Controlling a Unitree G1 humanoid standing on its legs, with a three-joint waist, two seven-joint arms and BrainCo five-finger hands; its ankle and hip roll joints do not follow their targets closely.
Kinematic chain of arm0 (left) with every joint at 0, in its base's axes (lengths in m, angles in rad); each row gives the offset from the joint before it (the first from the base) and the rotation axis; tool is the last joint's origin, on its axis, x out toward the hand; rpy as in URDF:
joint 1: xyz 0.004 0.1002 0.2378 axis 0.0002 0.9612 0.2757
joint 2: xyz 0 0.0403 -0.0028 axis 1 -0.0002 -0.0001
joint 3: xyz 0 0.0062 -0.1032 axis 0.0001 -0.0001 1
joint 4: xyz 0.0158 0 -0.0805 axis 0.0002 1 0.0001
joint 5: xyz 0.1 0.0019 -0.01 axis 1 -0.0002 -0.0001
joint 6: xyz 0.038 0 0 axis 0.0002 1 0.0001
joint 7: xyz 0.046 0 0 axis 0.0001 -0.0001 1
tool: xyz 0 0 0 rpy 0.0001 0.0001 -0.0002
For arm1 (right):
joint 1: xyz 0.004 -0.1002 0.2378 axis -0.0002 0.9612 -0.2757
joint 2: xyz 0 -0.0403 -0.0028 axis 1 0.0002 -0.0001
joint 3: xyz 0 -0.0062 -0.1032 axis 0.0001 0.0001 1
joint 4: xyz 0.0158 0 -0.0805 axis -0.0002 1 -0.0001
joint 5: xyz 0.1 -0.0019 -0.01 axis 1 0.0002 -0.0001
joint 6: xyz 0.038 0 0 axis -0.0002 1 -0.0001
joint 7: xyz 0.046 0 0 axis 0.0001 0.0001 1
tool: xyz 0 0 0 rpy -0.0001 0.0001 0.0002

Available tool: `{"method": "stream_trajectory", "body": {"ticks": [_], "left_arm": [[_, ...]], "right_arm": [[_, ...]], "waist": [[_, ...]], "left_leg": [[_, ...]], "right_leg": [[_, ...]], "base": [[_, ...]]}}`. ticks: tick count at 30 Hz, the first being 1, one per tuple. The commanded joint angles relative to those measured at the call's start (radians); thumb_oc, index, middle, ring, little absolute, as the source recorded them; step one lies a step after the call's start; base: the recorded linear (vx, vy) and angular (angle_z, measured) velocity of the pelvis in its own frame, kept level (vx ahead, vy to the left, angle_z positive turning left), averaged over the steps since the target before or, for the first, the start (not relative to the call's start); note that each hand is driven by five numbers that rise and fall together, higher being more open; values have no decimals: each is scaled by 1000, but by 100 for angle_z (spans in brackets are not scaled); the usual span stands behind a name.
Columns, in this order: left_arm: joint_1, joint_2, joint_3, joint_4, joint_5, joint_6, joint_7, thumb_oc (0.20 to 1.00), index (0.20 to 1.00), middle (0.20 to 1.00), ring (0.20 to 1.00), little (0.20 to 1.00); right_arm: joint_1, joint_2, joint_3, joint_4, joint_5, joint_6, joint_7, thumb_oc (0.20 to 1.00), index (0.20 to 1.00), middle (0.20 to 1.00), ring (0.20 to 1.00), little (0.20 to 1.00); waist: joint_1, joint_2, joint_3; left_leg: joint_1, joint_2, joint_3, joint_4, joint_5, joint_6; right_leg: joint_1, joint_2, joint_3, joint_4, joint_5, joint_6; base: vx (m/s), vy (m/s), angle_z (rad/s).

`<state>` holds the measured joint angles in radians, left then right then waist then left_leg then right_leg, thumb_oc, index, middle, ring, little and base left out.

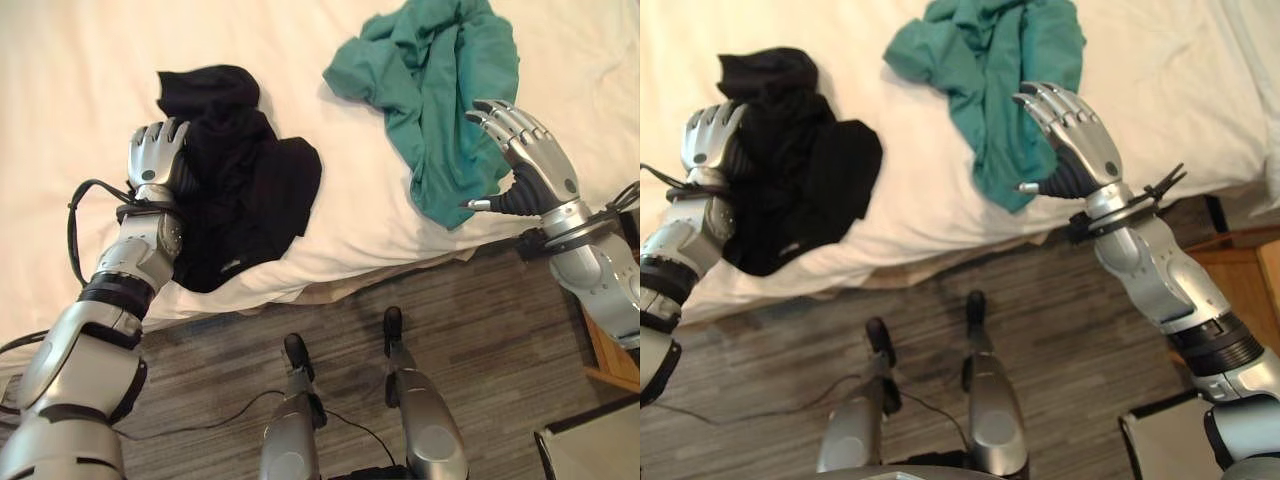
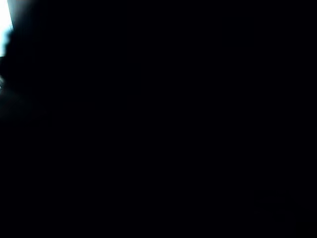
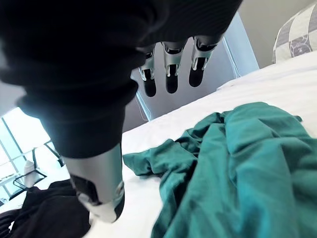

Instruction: Tidy up the quilt and then pick up the clothes from the bed and put them into the laundry hamper.

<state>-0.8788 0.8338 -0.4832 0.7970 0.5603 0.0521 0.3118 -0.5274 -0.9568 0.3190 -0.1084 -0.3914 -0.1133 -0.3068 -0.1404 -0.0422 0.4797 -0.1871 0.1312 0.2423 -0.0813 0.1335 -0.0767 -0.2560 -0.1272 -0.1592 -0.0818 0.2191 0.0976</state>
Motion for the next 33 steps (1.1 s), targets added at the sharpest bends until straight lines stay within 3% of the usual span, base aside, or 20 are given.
{"method": "stream_trajectory", "body": {"ticks": [1, 2, 3, 4, 6, 11, 12, 13, 16, 17, 19, 20, 21, 22, 25, 26, 28, 30, 31, 33], "left_arm": [[39, -30, -26, 16, 27, 4, -40, 200, 200, 200, 200, 200], [139, -66, -1, -55, 4, -19, -59, 200, 200, 200, 200, 200], [147, -64, 8, -61, 5, -18, -61, 200, 200, 200, 200, 200], [278, -107, 46, -152, -63, -57, -80, 200, 200, 200, 200, 200], [349, -123, 60, -212, -107, -83, -90, 200, 200, 200, 200, 200], [712, -140, 179, -416, -314, -186, -133, 200, 200, 200, 200, 200], [822, -119, 208, -470, -373, -213, -147, 200, 200, 200, 200, 200], [830, -118, 216, -476, -374, -211, -150, 200, 200, 200, 200, 200], [1003, -103, 318, -472, -508, -234, -160, 200, 200, 200, 200, 200], [1005, -102, 319, -474, -508, -233, -161, 200, 200, 200, 200, 200], [1089, -119, 381, -469, -561, -233, -177, 200, 200, 200, 200, 200], [1137, -140, 417, -449, -597, -235, -191, 200, 200, 200, 200, 200], [1137, -140, 417, -449, -597, -235, -191, 200, 200, 200, 200, 200], [1163, -173, 429, -436, -616, -232, -201, 200, 200, 200, 200, 200], [1170, -188, 424, -424, -608, -230, -219, 200, 200, 200, 200, 200], [1140, -217, 405, -416, -612, -226, -225, 200, 200, 200, 200, 200], [1122, -230, 398, -413, -614, -221, -228, 200, 200, 200, 200, 200], [1055, -241, 380, -397, -610, -213, -239, 200, 200, 200, 200, 200], [1055, -240, 379, -396, -610, -213, -239, 200, 200, 200, 200, 200], [1012, -244, 373, -378, -588, -204, -241, 200, 200, 200, 200, 200]], "right_arm": [[-62, -35, -68, -28, -10, -14, -51, 1000, 1000, 1000, 1000, 1000], [-100, -34, -45, 7, -23, 4, -46, 1000, 1000, 1000, 1000, 1000], [-110, -34, -33, 11, -23, 3, -47, 1000, 1000, 1000, 1000, 1000], [-180, -42, 23, 95, -18, 26, -40, 1000, 1000, 1000, 1000, 1000], [-214, -50, 53, 149, -13, 37, -33, 1000, 1000, 1000, 1000, 1000], [-426, -110, 259, 567, 20, 84, -19, 1000, 1000, 1000, 1000, 1000], [-427, -133, 256, 692, 43, 97, -5, 1000, 1000, 1000, 1000, 1000], [-436, -129, 265, 697, 44, 94, -7, 1000, 1000, 1000, 1000, 1000], [-418, -165, 226, 978, 105, 112, 11, 1000, 1000, 1000, 1000, 1000], [-418, -164, 226, 979, 105, 111, 11, 1000, 1000, 1000, 1000, 1000], [-380, -165, 172, 1072, 146, 117, 19, 1000, 1000, 1000, 1000, 1000], [-352, -145, 110, 1167, 206, 125, 19, 536, 536, 536, 536, 536], [-352, -144, 110, 1167, 206, 125, 19, 200, 200, 200, 200, 200], [-314, -108, 67, 1200, 251, 124, 24, 200, 200, 200, 200, 200], [-259, -55, 33, 1195, 282, 118, 39, 200, 200, 200, 200, 200], [-170, 16, -20, 1128, 339, 97, 22, 200, 200, 200, 200, 200], [-104, 59, -62, 1078, 374, 86, 16, 200, 200, 200, 200, 200], [136, 188, -195, 829, 481, 39, 26, 200, 200, 200, 200, 200], [137, 188, -196, 828, 481, 39, 26, 200, 200, 200, 200, 200], [292, 296, -240, 717, 538, 7, 65, 200, 200, 200, 200, 200]], "waist": [[14, -43, -60], [35, -41, -56], [28, -41, -59], [53, -38, -58], [71, -34, -56], [147, 5, -50], [182, 29, -41], [175, 28, -45], [234, 94, -29], [232, 93, -31], [254, 127, -21], [270, 150, -21], [270, 149, -22], [278, 166, -24], [281, 172, -35], [271, 169, -46], [266, 164, -53], [245, 133, -79], [245, 133, -79], [214, 93, -109]], "left_leg": [[8, 63, -32, 79, -86, -63], [13, 68, -38, 69, -86, -67], [10, 66, -38, 68, -80, -66], [12, 65, -45, 55, -73, -71], [13, 66, -49, 48, -71, -74], [-17, 65, -83, 8, -26, -91], [-28, 64, -105, 1, -18, -98], [-34, 63, -108, 0, -14, -97], [-84, 53, -169, -6, 11, -106], [-86, 52, -171, -6, 11, -106], [-106, 46, -193, -6, 20, -104], [-104, 43, -205, -6, 3, -110], [-104, 43, -205, -6, 3, -110], [-106, 37, -214, -6, 5, -109], [-100, 33, -219, -6, 2, -107], [-85, 31, -222, -6, -4, -106], [-75, 29, -220, -5, -9, -105], [-44, 30, -212, -2, -16, -95], [-44, 30, -212, -2, -16, -95], [-10, 34, -202, 0, -38, -90]], "right_leg": [[-15, -87, -32, 71, -150, 99], [-9, -85, -36, 72, -157, 96], [-13, -86, -36, 70, -153, 95], [-7, -85, -39, 70, -155, 89], [-5, -84, -43, 71, -161, 86], [-19, -90, -88, 92, -171, 72], [-23, -97, -114, 116, -183, 68], [-27, -97, -117, 116, -181, 67], [-51, -118, -195, 177, -211, 59], [-52, -118, -197, 178, -212, 59], [-72, -127, -217, 214, -227, 57], [-75, -135, -221, 240, -259, 66], [-75, -136, -221, 241, -259, 66], [-75, -138, -224, 248, -266, 65], [-58, -135, -229, 242, -272, 64], [-31, -132, -231, 224, -271, 65], [-13, -129, -232, 213, -270, 65], [40, -122, -247, 164, -239, 60], [40, -122, -246, 164, -239, 60], [78, -114, -241, 137, -231, 64]], "base": [[44, -102, -8], [29, -74, -5], [49, -104, 1], [10, -51, 9], [37, -79, 13], [23, -100, 24], [23, -86, 35], [16, -103, 32], [-11, -105, 56], [-21, -82, 70], [11, -50, 54], [51, -44, 45], [60, -32, 34], [-4, 3, 30], [10, 3, 18], [16, 19, 17], [22, 28, 16], [-19, 72, 10], [-13, 65, 9], [93, 12, 2]]}}
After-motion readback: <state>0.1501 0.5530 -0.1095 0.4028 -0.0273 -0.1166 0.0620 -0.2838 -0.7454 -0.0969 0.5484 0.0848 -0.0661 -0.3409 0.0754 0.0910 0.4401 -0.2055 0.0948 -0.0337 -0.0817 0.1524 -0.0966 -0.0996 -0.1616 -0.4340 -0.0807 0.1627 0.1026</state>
